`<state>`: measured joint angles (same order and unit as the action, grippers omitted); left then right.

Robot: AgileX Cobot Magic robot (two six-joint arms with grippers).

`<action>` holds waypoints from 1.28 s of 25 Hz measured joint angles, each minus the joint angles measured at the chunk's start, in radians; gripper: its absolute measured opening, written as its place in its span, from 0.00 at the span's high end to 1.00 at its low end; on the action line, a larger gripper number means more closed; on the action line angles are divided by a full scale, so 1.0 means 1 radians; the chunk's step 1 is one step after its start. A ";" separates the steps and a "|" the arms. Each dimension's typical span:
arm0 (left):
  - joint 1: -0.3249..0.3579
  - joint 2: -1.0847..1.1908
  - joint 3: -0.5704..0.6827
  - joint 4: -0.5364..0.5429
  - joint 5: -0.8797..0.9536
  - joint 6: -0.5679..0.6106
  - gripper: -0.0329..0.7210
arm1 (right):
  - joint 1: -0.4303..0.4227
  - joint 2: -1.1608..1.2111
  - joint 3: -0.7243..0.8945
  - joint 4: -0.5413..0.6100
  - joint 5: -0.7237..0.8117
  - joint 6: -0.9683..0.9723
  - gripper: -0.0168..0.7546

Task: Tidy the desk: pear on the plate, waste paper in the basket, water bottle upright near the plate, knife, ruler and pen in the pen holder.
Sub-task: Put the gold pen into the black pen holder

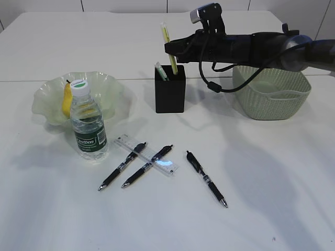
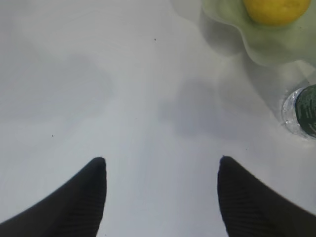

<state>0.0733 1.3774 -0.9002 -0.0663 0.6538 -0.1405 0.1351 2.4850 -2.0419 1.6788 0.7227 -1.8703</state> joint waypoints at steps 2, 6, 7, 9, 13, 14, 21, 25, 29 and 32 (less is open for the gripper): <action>0.000 0.000 0.000 0.000 -0.002 0.000 0.30 | 0.000 0.002 0.000 0.000 0.001 -0.002 0.81; 0.000 0.000 0.000 0.000 -0.006 0.000 0.30 | 0.000 0.018 0.000 0.000 0.002 -0.002 0.81; 0.000 0.000 0.000 0.000 -0.006 0.000 0.30 | 0.000 0.022 0.000 -0.002 0.002 -0.002 0.81; 0.000 0.000 0.000 0.000 -0.006 0.000 0.30 | 0.000 0.030 0.000 -0.004 0.002 -0.002 0.81; 0.000 0.000 0.000 0.000 -0.006 0.000 0.30 | 0.000 0.037 0.000 -0.067 0.013 -0.002 0.81; 0.000 0.000 0.000 0.000 -0.006 0.000 0.30 | 0.000 0.037 0.000 -0.092 0.018 0.003 0.81; 0.000 0.000 0.000 0.000 -0.006 0.000 0.30 | 0.000 0.037 0.000 -0.143 0.030 0.034 0.81; 0.000 0.000 0.000 0.000 -0.006 0.000 0.30 | 0.000 0.037 0.000 -0.143 0.031 0.038 0.79; 0.000 0.000 0.000 0.000 -0.006 0.000 0.30 | 0.000 0.037 0.000 -0.143 0.032 0.042 0.76; 0.000 0.000 0.000 0.000 -0.006 0.000 0.30 | 0.000 0.037 0.000 -0.139 0.034 0.046 0.74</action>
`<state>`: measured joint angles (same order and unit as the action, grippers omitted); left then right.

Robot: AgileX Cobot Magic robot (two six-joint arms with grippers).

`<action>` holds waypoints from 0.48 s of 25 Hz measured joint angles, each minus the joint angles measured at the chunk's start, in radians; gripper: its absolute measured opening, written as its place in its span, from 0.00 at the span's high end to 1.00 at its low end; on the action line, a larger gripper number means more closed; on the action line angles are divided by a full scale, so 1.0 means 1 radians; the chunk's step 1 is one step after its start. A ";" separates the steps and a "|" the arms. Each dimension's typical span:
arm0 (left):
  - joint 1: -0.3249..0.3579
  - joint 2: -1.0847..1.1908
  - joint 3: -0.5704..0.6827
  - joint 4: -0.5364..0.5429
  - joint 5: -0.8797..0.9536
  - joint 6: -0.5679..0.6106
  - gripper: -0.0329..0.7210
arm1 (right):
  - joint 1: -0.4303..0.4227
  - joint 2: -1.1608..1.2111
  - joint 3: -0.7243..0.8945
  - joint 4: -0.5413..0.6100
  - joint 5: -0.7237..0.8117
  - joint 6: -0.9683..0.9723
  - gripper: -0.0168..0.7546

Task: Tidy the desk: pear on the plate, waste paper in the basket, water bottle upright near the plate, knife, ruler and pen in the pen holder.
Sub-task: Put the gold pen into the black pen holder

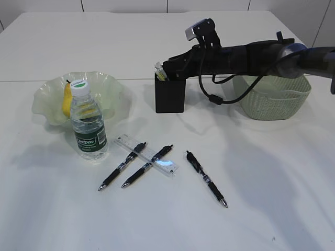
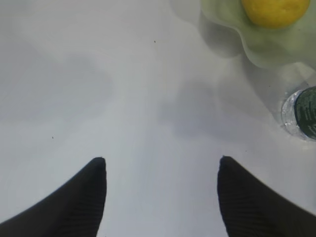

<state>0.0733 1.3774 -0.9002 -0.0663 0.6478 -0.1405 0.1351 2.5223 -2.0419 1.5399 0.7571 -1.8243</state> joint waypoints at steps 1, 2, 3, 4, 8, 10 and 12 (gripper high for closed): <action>0.000 0.000 0.000 0.000 0.000 0.000 0.30 | 0.000 0.000 0.000 0.002 0.000 0.000 0.73; 0.000 0.000 0.000 0.000 0.000 0.000 0.30 | 0.000 0.000 0.000 0.004 0.000 0.002 0.72; 0.000 0.000 0.000 0.000 0.000 0.000 0.30 | 0.000 0.000 0.000 0.006 0.000 0.000 0.72; 0.000 0.000 0.000 0.000 0.000 0.000 0.30 | 0.000 0.000 0.000 0.008 0.002 0.002 0.71; 0.000 0.000 0.000 0.000 0.000 0.000 0.30 | 0.000 0.000 0.000 0.047 0.016 0.002 0.70; 0.000 0.000 0.000 0.000 0.002 0.000 0.30 | 0.000 0.000 0.000 0.067 0.024 0.004 0.70; 0.000 0.000 0.000 0.000 0.004 0.000 0.30 | 0.000 -0.007 0.000 0.071 0.031 0.004 0.70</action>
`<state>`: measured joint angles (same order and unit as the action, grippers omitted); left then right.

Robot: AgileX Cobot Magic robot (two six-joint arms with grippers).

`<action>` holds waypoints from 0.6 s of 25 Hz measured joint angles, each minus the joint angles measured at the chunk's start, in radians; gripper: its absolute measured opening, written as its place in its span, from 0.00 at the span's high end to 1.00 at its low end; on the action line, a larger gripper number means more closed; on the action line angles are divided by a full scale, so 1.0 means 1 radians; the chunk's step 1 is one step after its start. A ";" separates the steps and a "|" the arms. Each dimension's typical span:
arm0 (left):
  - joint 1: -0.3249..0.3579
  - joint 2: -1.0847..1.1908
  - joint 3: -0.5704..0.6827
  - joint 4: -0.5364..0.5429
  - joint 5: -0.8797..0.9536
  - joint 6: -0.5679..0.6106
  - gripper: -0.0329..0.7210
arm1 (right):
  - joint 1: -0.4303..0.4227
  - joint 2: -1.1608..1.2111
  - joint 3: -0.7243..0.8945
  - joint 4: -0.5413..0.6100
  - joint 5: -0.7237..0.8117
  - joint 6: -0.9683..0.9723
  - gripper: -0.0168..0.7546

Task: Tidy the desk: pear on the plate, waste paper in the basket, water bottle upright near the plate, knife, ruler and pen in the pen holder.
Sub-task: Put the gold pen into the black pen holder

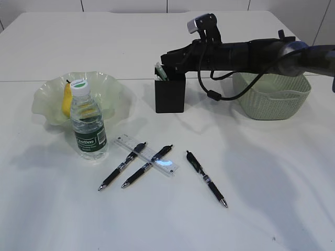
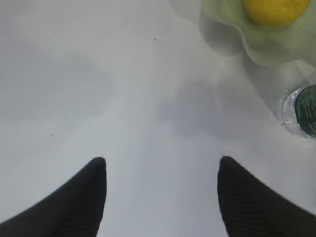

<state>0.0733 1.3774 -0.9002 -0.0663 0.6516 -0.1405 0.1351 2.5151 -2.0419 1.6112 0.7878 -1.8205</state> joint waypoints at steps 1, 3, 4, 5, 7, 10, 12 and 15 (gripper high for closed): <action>0.000 0.000 0.000 0.000 0.002 0.002 0.30 | 0.000 -0.008 0.000 0.000 0.000 0.000 0.70; 0.000 0.000 0.000 0.000 0.002 0.002 0.30 | 0.000 -0.035 0.000 0.001 0.002 0.000 0.69; 0.000 0.000 0.000 0.000 0.004 0.002 0.30 | 0.000 -0.051 0.000 0.001 0.002 0.000 0.69; 0.000 0.000 0.000 0.000 0.005 0.002 0.30 | 0.000 -0.068 0.000 0.001 0.002 0.006 0.69; 0.000 0.000 0.000 0.000 0.006 0.002 0.30 | 0.000 -0.101 0.000 -0.006 -0.008 0.055 0.69; 0.000 0.000 0.000 0.000 0.006 0.002 0.30 | 0.000 -0.157 0.000 -0.096 -0.038 0.206 0.69; 0.000 0.000 0.000 0.000 0.006 0.002 0.30 | 0.000 -0.190 0.000 -0.220 -0.040 0.303 0.69; 0.000 0.000 0.000 0.000 0.006 0.002 0.30 | 0.000 -0.239 0.000 -0.411 -0.003 0.472 0.68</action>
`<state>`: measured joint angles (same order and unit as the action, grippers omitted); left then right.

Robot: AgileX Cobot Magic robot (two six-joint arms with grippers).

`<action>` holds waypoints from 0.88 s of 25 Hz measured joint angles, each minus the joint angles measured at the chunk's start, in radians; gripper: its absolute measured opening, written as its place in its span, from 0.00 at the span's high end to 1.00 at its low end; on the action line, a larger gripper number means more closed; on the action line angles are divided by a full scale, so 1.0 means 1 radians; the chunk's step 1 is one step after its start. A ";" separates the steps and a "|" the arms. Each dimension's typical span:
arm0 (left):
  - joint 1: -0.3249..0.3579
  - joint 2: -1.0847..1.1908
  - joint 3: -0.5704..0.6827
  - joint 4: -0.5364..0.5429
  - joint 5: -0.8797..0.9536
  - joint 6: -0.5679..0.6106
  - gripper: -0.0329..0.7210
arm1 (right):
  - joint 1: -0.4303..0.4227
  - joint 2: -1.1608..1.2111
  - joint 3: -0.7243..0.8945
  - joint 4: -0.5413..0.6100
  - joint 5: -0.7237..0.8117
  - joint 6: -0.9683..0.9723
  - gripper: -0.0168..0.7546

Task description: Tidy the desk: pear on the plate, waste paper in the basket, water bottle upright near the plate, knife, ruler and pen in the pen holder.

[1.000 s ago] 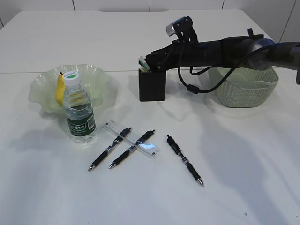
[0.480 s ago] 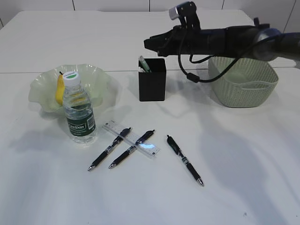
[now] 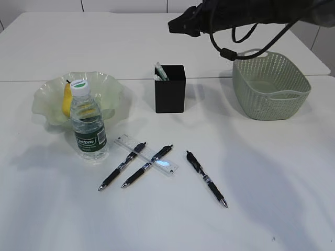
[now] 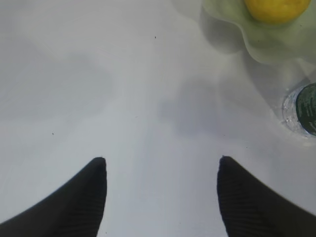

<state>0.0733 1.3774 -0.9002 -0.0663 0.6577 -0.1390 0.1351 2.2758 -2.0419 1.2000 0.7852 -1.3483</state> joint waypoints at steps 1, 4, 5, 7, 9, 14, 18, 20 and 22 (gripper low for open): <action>0.000 0.000 0.000 0.000 0.000 0.000 0.30 | 0.000 -0.014 0.000 -0.062 0.022 0.065 0.68; 0.000 0.000 0.000 0.000 0.000 0.000 0.30 | 0.000 -0.062 0.000 -0.202 0.083 0.236 0.68; 0.000 0.000 0.000 0.000 0.000 0.000 0.30 | 0.001 -0.081 0.000 -0.247 0.102 0.288 0.68; 0.000 0.000 0.000 0.000 0.000 0.000 0.30 | 0.011 -0.112 0.000 -0.333 0.126 0.362 0.68; 0.000 0.000 0.000 0.000 0.000 0.000 0.30 | 0.029 -0.141 0.000 -0.437 0.136 0.432 0.68; 0.000 0.000 0.000 0.000 0.009 0.000 0.31 | 0.111 -0.182 0.000 -0.624 0.164 0.628 0.68; 0.000 0.000 0.000 0.000 0.015 0.000 0.31 | 0.179 -0.182 0.000 -0.810 0.207 0.797 0.68; 0.000 0.000 0.000 0.000 0.015 0.000 0.31 | 0.208 -0.182 0.000 -0.875 0.230 0.858 0.68; 0.000 0.000 0.000 0.000 0.015 0.000 0.31 | 0.232 -0.180 0.000 -0.906 0.252 0.904 0.68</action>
<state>0.0733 1.3774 -0.9002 -0.0663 0.6729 -0.1390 0.3673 2.0960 -2.0419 0.2940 1.0369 -0.4438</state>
